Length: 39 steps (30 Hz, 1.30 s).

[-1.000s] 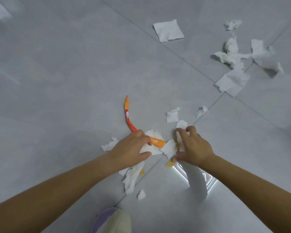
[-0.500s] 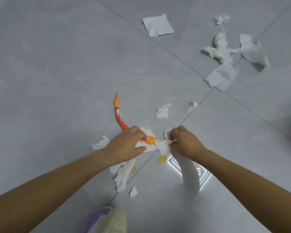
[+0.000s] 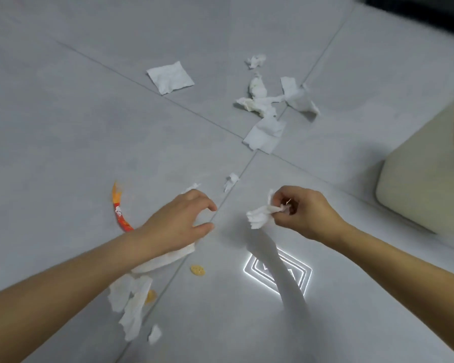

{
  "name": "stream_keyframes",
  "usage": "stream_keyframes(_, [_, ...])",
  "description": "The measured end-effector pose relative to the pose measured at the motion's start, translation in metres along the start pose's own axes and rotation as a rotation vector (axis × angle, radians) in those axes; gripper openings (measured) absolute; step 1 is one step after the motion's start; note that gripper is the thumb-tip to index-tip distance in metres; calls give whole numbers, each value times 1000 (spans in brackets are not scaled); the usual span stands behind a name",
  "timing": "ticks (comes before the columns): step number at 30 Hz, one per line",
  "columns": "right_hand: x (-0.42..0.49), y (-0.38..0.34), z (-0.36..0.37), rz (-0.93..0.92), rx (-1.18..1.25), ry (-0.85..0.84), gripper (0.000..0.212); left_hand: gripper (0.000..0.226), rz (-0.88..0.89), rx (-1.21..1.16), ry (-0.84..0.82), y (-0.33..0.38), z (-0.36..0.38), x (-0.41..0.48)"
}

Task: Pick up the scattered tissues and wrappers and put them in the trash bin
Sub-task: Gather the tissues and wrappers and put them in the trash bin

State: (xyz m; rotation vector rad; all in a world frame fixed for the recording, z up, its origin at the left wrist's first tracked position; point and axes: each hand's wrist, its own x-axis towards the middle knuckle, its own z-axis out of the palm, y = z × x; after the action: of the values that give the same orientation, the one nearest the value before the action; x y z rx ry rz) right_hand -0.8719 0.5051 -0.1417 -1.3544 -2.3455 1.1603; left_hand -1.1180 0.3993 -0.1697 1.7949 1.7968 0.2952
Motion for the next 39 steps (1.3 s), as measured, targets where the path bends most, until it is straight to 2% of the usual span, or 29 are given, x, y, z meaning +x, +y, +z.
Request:
stream_keyframes(6, [-37, 26, -95, -9, 54, 263, 17, 37, 289, 142, -19, 126, -42, 84])
stream_keyframes(10, [-59, 44, -149, -46, 48, 414, 16, 39, 417, 153, 43, 222, -50, 136])
stream_keyframes(15, [-80, 68, -213, -45, 20, 648, 10, 39, 501, 147, 145, 309, -43, 189])
stream_keyframes(19, [-99, 97, -259, 1, 4, 803, 12, 35, 548, 131, 288, 363, -33, 221])
stream_keyframes(22, [-104, 124, -285, 91, -68, 924, 11, 49, 573, 202, 327, 394, -23, 244])
stream_keyframes(27, [-95, 154, -295, 138, -153, 876, 13, 73, 455, 441, 292, 418, -11, 274])
stream_keyframes(31, [-83, 164, -298, 175, -163, 820, 15, 73, 433, 516, 322, 420, -8, 282])
stream_keyframes(34, [-77, 167, -303, 192, -188, 656, 14, 70, 424, 502, 326, 420, -6, 284])
stream_keyframes(36, [-76, 166, -306, 187, -164, 585, 21, 70, 424, 499, 325, 418, -6, 283])
stream_keyframes(39, [-79, 164, -307, 188, -219, 594, 23, 71, 418, 502, 332, 417, -5, 282])
